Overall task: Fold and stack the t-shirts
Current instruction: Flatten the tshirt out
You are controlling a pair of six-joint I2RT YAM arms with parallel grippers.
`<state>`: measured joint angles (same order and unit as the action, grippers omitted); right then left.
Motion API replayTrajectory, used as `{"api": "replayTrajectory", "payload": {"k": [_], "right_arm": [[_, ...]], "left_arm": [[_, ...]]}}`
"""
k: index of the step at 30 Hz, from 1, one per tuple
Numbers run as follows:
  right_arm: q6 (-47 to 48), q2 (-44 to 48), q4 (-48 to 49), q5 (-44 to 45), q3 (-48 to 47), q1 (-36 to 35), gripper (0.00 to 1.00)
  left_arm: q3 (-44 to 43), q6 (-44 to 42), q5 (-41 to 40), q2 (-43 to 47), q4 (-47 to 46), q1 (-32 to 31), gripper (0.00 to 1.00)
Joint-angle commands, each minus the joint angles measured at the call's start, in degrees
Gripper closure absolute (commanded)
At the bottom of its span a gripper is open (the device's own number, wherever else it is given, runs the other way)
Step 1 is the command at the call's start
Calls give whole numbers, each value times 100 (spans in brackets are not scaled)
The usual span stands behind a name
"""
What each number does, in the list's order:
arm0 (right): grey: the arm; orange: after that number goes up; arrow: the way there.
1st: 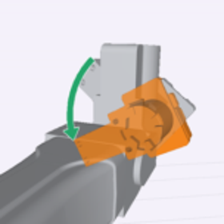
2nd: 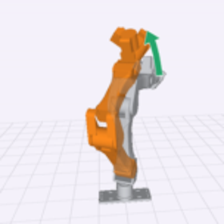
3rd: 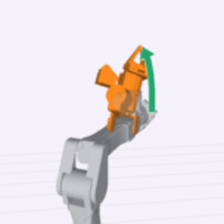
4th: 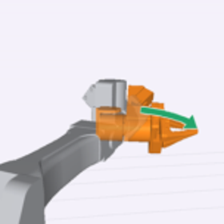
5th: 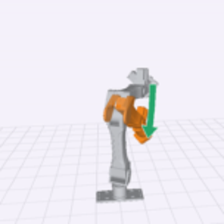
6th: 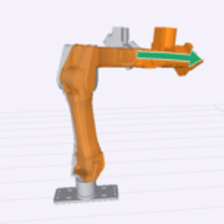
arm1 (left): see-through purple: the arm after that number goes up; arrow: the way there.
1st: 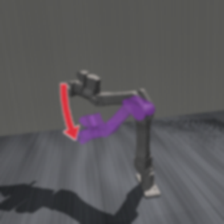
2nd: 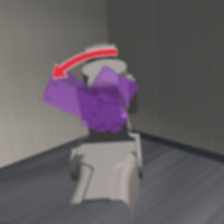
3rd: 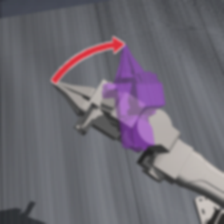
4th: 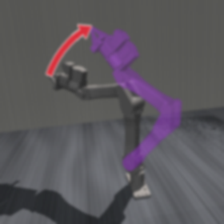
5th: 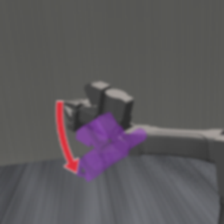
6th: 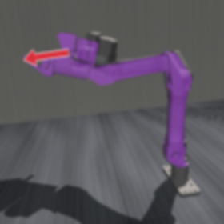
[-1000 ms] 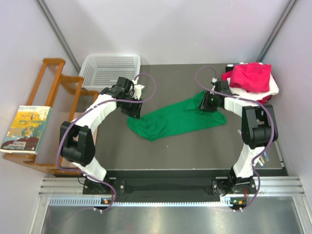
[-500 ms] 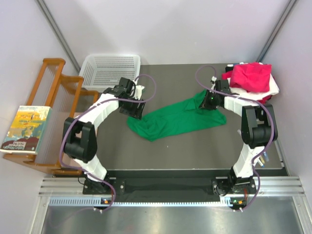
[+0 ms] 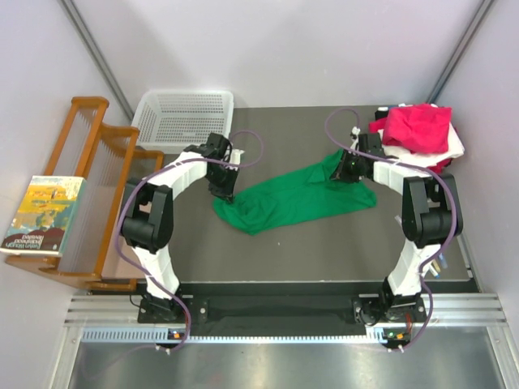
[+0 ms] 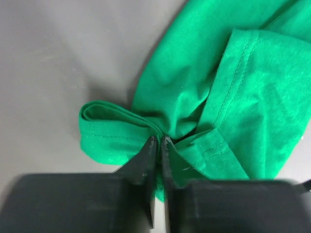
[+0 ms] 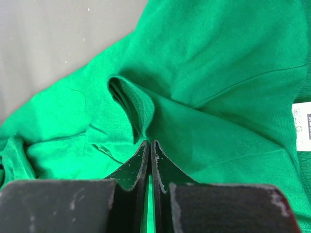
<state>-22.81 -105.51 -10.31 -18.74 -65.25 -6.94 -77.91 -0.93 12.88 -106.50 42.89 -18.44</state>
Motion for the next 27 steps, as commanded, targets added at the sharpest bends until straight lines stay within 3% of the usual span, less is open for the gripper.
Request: {"api": "replayTrajectory", "payload": {"k": [1,8,16,22,27], "right_arm": [[-66,330,204,-103,-58,35,100],[-171,540,292,-51,-93,52,100],[-365,1417,213,-139,-672,123,100],[-426,2524,3,-86,-936,140,100],[-488,3361,-164,-68,-1086,316,100]], "left_arm": [[-128,75,258,-152,386,-2,100],[-786,295,126,234,501,331,100],[-3625,251,91,331,1326,683,100],[-3662,172,21,1086,1125,675,100],[-2689,-178,380,1860,1072,675,100]]}}
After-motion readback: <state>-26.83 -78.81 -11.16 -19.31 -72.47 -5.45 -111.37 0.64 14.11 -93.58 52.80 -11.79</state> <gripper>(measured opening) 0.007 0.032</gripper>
